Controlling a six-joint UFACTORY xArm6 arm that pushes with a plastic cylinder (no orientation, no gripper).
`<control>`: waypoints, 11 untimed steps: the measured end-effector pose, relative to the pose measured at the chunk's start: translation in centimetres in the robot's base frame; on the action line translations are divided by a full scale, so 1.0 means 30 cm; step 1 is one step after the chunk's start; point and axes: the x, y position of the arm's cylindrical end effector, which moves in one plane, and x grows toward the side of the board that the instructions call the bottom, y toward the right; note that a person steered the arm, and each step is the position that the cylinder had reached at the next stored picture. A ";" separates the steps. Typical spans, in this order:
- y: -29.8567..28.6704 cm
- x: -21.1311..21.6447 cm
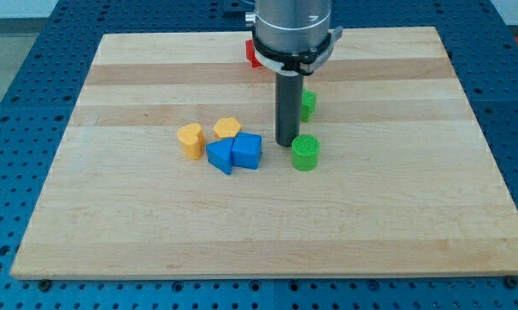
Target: Push the green star below the red star
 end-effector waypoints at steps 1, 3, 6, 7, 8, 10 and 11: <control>0.129 0.000; 0.081 -0.191; 0.003 -0.338; 0.105 -0.169; 0.049 -0.057; -0.127 -0.068; -0.096 -0.250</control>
